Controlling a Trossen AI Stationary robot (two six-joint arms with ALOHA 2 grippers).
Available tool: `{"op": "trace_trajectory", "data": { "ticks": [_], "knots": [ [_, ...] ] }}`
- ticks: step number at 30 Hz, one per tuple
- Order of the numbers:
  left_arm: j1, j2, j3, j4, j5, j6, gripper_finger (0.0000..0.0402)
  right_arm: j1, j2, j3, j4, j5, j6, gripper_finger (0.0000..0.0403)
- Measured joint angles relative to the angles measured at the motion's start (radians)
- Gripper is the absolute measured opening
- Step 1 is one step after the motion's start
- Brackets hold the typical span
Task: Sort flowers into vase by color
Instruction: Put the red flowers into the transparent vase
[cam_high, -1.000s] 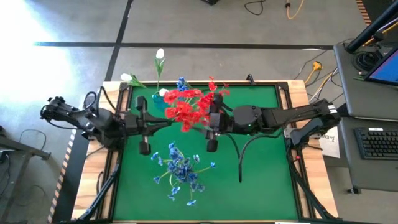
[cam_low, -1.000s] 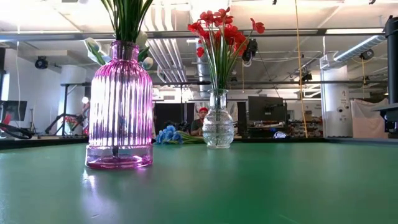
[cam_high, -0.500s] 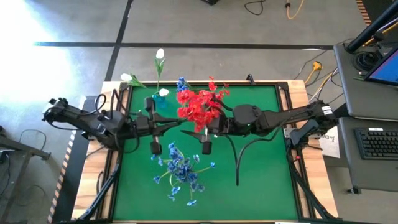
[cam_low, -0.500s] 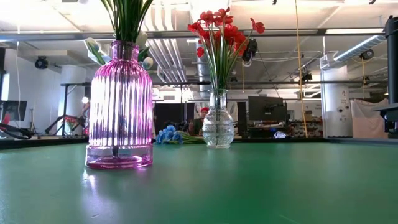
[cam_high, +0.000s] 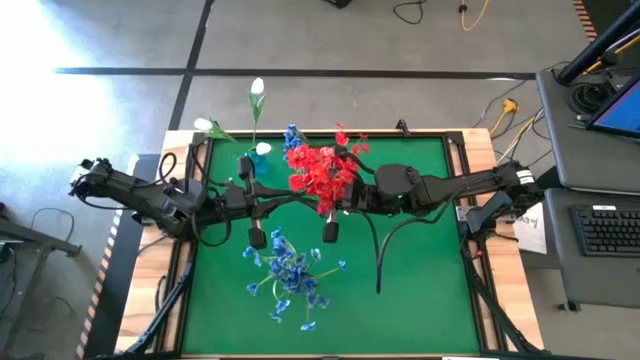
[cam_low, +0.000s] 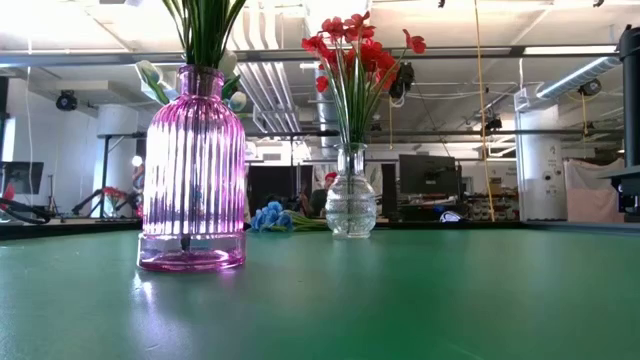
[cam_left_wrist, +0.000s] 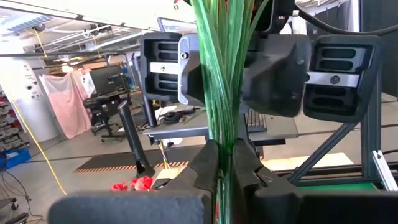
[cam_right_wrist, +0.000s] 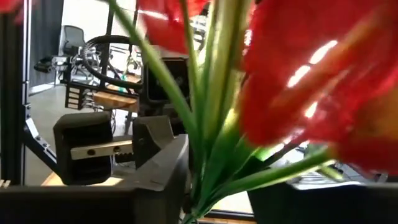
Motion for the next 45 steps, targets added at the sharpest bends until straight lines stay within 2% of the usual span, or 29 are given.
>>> {"op": "trace_trajectory", "data": {
  "ticks": [6, 10, 14, 18, 20, 23, 27, 33, 43, 45],
  "knots": [
    [0.000, -0.001, 0.000, 0.034, -0.003, -0.014, 0.0002, -0.002, 0.000, 0.000, 0.001, -0.003, -0.001, 0.0054],
    [0.000, -0.019, 0.000, 0.021, -0.002, -0.025, 0.0032, -0.002, -0.004, 0.000, -0.021, 0.000, -0.014, 0.0021],
    [0.000, -0.050, 0.000, -0.049, -0.003, -0.047, 0.0090, -0.002, -0.031, 0.000, -0.086, 0.002, -0.021, 0.0016],
    [0.000, -0.112, 0.000, -0.146, -0.003, -0.086, 0.0145, 0.000, -0.093, 0.000, -0.211, 0.104, 0.001, 0.0021],
    [0.000, -0.153, 0.000, -0.208, -0.004, -0.100, 0.0165, 0.001, -0.130, 0.000, -0.298, 0.151, 0.031, 0.0021],
    [0.000, -0.206, 0.000, -0.313, -0.004, -0.126, 0.0184, 0.000, -0.180, 0.000, -0.456, 0.159, 0.120, 0.0018],
    [0.000, -0.278, 0.000, -0.436, -0.004, -0.164, 0.0192, 0.006, -0.244, -0.003, -0.649, 0.163, 0.252, 0.0018],
    [0.000, -0.347, 0.000, -0.595, -0.004, -0.236, 0.0187, 0.036, -0.330, -0.022, -0.811, 0.213, 0.404, 0.0018],
    [0.000, -0.372, 0.000, -0.631, -0.010, -0.264, 0.0184, 0.090, -0.450, -0.022, -1.056, 0.213, 0.612, 0.0018],
    [0.000, -0.369, 0.000, -0.632, -0.034, -0.264, 0.0184, 0.091, -0.464, -0.022, -1.121, 0.277, 0.648, 0.0018]
  ]
}}
